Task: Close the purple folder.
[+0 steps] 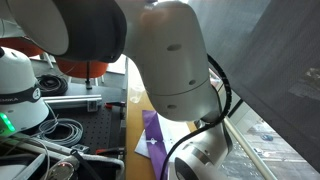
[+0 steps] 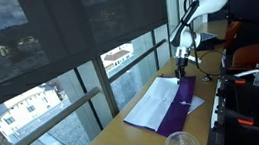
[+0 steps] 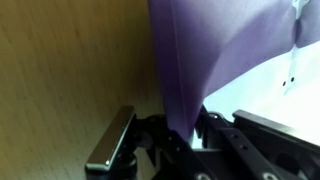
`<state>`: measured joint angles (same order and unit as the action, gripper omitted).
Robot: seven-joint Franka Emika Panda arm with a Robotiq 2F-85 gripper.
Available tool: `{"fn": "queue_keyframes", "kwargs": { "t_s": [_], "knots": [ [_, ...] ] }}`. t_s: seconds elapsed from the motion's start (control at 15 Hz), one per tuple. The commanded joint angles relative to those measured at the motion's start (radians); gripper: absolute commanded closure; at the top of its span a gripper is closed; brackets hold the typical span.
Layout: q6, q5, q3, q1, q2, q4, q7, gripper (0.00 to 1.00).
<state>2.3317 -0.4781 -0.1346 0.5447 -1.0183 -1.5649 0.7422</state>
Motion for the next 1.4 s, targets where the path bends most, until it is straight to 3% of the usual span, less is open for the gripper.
{"fn": "queue_keyframes", "kwargs": {
  "t_s": [0.0, 0.33, 0.67, 0.87, 1.33],
  "knots": [
    [0.080, 0.016, 0.003, -0.058, 0.144, -0.151, -0.027, 0.99],
    [0.218, 0.058, 0.014, -0.167, 0.316, -0.333, -0.055, 0.99],
    [0.353, 0.218, 0.062, -0.266, 0.480, -0.491, -0.150, 0.99],
    [0.407, 0.343, 0.115, -0.316, 0.531, -0.528, -0.237, 0.99],
    [0.445, 0.561, 0.211, -0.350, 0.568, -0.537, -0.367, 0.99]
  ]
}}
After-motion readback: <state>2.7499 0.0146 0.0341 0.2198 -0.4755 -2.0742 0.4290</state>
